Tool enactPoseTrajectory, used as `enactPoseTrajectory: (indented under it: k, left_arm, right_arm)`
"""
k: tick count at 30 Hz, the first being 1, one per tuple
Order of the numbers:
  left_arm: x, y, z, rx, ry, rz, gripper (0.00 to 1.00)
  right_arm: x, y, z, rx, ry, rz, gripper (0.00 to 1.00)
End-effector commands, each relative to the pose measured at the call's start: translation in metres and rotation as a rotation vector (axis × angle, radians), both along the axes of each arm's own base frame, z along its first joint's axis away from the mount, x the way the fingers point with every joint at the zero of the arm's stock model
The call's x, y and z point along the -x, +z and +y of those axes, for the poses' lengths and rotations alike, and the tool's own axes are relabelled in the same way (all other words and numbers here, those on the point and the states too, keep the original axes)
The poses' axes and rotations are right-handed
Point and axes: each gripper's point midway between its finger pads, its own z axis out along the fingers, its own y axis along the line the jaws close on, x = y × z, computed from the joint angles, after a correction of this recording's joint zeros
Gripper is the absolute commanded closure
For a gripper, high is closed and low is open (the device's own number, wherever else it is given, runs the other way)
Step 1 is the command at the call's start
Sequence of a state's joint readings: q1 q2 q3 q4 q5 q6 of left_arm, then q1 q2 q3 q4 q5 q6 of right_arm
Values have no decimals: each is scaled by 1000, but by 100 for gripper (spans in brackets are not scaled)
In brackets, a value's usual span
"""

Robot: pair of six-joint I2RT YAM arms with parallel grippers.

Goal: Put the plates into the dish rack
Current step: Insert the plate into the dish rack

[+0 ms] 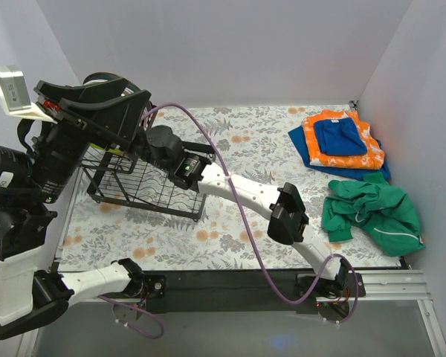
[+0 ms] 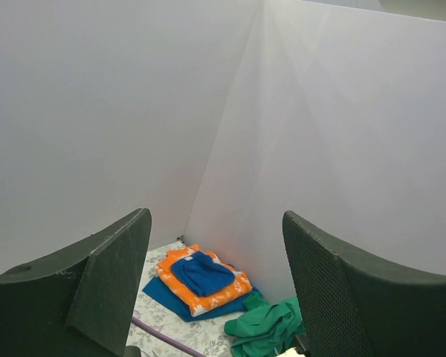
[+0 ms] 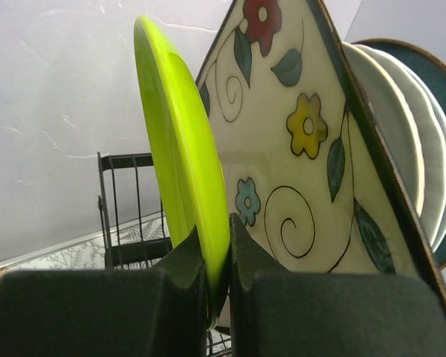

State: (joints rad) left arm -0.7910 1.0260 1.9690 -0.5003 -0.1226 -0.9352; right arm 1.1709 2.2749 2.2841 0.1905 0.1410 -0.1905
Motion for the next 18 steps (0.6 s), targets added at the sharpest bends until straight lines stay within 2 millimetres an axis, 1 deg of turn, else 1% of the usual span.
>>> enactPoseTrajectory:
  k: [1, 5, 7, 8, 9, 11, 13, 14, 18]
  left_arm:
    - [-8, -7, -2, -21, 24, 18, 30]
    - [-10, -11, -4, -25, 20, 29, 30]
    - [-9, -12, -4, -24, 18, 34, 30]
    - [-9, -12, -4, -22, 17, 33, 30]
    - [-9, -13, -4, -22, 17, 38, 30]
    - [-8, -13, -2, -16, 18, 35, 30]
    - [-9, -14, -3, -14, 18, 38, 30]
    - [-9, -14, -3, -15, 18, 39, 30]
    - [-8, -14, -4, -10, 12, 41, 30]
  right_arm:
    - [-4, 50, -3, -153, -41, -77, 99]
    - [-9, 36, 5, -150, -49, -76, 99]
    - [-9, 32, 7, -149, -49, -81, 99]
    - [-10, 26, 10, -140, -49, -81, 99]
    - [-11, 27, 10, -145, -51, -84, 99]
    - [-13, 20, 13, -136, -54, -88, 99]
    - [-13, 18, 14, -137, -52, -91, 99]
    - [-13, 14, 15, -131, -50, -89, 97]
    - [-13, 11, 17, -128, -47, -94, 95]
